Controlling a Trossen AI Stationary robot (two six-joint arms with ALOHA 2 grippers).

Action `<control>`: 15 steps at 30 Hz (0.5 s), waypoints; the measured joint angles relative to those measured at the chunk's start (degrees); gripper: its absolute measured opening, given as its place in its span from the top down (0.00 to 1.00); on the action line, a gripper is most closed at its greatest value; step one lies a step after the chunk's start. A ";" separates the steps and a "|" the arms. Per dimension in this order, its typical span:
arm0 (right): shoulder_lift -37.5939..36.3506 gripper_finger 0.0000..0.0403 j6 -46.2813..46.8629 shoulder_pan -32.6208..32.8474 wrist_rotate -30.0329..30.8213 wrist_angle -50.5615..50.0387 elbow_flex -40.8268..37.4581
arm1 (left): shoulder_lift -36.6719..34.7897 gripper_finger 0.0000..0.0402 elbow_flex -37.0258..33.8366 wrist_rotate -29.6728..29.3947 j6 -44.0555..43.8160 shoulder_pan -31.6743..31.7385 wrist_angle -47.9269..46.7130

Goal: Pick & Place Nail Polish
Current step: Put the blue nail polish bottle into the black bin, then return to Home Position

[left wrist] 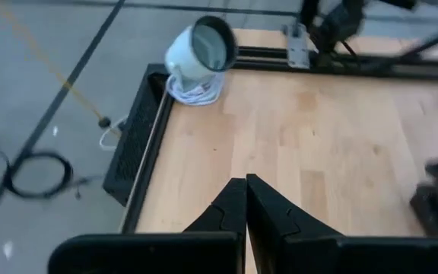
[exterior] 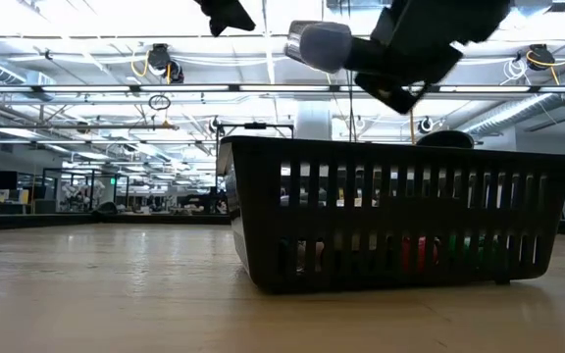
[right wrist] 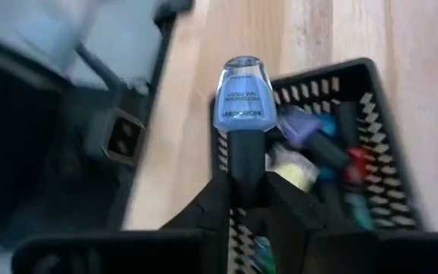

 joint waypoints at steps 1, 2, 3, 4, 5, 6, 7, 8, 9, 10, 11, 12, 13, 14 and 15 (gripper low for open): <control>0.00 0.89 2.47 0.39 0.22 3.62 -1.70 | 0.00 0.98 0.00 -0.87 -2.49 -0.26 0.32; 0.00 0.86 4.91 0.62 0.32 6.84 -3.26 | 0.02 0.98 0.00 -1.74 -4.61 -0.48 0.82; 0.00 0.83 6.86 0.73 0.25 9.15 -4.60 | 0.02 0.98 0.00 -2.61 -6.27 -0.73 1.30; 0.00 0.78 8.34 0.74 -0.11 11.23 -5.92 | 0.02 0.98 0.00 -3.39 -7.82 -0.97 1.69; -0.01 0.73 9.78 0.74 -0.26 13.10 -7.24 | 0.02 0.98 0.00 -3.96 -9.27 -1.19 1.95; 0.00 0.68 11.27 0.74 -0.26 14.48 -8.49 | 0.02 0.98 0.00 -4.06 -10.49 -1.33 1.99; 0.00 0.63 12.83 0.72 -0.26 15.88 -9.71 | 0.02 0.98 0.00 -4.03 -11.79 -1.48 1.97; 0.00 0.59 14.41 0.72 -0.26 17.53 -10.84 | 0.02 0.98 0.00 -4.03 -13.21 -1.60 1.91; 0.00 0.55 15.87 0.64 -0.28 19.29 -11.90 | 0.02 0.98 0.00 -4.03 -14.29 -1.89 1.70; 0.00 0.52 16.81 0.52 -0.49 20.49 -12.69 | 0.02 0.98 0.00 -4.04 -14.95 -2.04 1.53; 0.00 0.49 16.98 0.30 -1.32 21.34 -13.35 | 0.02 0.98 0.00 -4.08 -15.18 -2.29 1.53; 0.00 0.46 16.64 0.05 -2.66 22.14 -13.94 | 0.02 0.98 0.00 -4.19 -15.09 -2.59 1.46; -0.25 0.44 16.02 -0.20 -4.44 22.77 -14.53 | 0.02 0.98 0.00 -4.33 -15.15 -2.88 0.98; -0.90 0.43 15.42 -0.42 -7.08 22.83 -15.10 | 0.02 0.98 0.00 -4.40 -15.73 -3.22 0.01; -1.78 0.41 15.16 -0.80 -10.14 22.68 -15.47 | 0.02 0.98 0.00 -4.05 -16.27 -3.54 -0.91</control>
